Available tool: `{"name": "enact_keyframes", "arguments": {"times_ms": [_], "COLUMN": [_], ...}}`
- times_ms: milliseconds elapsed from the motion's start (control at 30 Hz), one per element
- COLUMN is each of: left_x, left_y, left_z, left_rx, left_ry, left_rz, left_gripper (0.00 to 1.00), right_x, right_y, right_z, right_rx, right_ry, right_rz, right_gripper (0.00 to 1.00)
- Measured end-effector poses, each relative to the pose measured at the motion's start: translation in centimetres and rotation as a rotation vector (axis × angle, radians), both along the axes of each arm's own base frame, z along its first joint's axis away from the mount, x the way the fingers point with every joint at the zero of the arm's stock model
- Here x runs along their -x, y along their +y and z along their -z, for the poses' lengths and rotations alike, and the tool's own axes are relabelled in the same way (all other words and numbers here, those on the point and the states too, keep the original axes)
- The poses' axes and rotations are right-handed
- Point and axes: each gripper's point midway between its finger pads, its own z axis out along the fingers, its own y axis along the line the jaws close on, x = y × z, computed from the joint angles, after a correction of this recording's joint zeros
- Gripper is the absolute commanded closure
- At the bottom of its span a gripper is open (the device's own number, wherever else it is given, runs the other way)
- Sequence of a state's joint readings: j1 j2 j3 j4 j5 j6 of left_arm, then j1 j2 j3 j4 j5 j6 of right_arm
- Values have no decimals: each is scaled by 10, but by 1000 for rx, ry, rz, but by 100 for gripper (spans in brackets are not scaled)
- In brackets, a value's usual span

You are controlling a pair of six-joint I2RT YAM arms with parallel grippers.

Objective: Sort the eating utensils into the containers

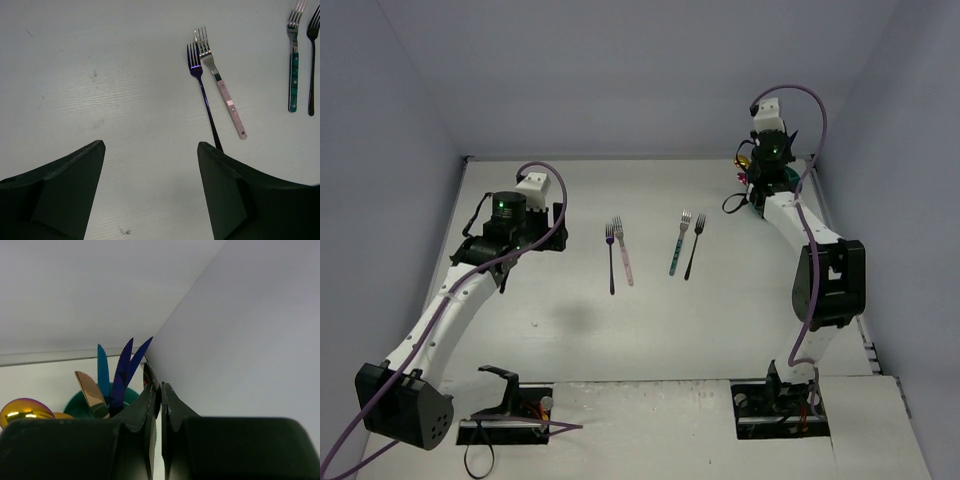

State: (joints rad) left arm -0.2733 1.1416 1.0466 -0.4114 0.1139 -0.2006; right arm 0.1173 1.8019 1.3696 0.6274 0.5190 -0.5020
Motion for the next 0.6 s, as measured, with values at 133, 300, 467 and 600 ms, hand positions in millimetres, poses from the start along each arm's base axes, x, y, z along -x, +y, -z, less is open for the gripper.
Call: {"name": "enact_keyframes", "arguments": {"times_ms": [133,300,467,600], "left_x": [0,0,0,0], "left_y": [0,0,1,1], "left_z": [0,0,0,0], "left_rx": [-3,-5,-7,-8], "left_ry": [-1,-2,-3,-3], "left_rz": [2,3,2,1], "left_gripper": [28,28,28,28], "right_x": [3,4,2,-4], "right_y": [0,0,5,17], "right_z": [15,31,50,60], "right_rx": [9,21,24,29], "right_ry": [34,66,103,113], "right_rz": [-4,-10,-34,-75], "right_gripper": [100,100,100,100]}}
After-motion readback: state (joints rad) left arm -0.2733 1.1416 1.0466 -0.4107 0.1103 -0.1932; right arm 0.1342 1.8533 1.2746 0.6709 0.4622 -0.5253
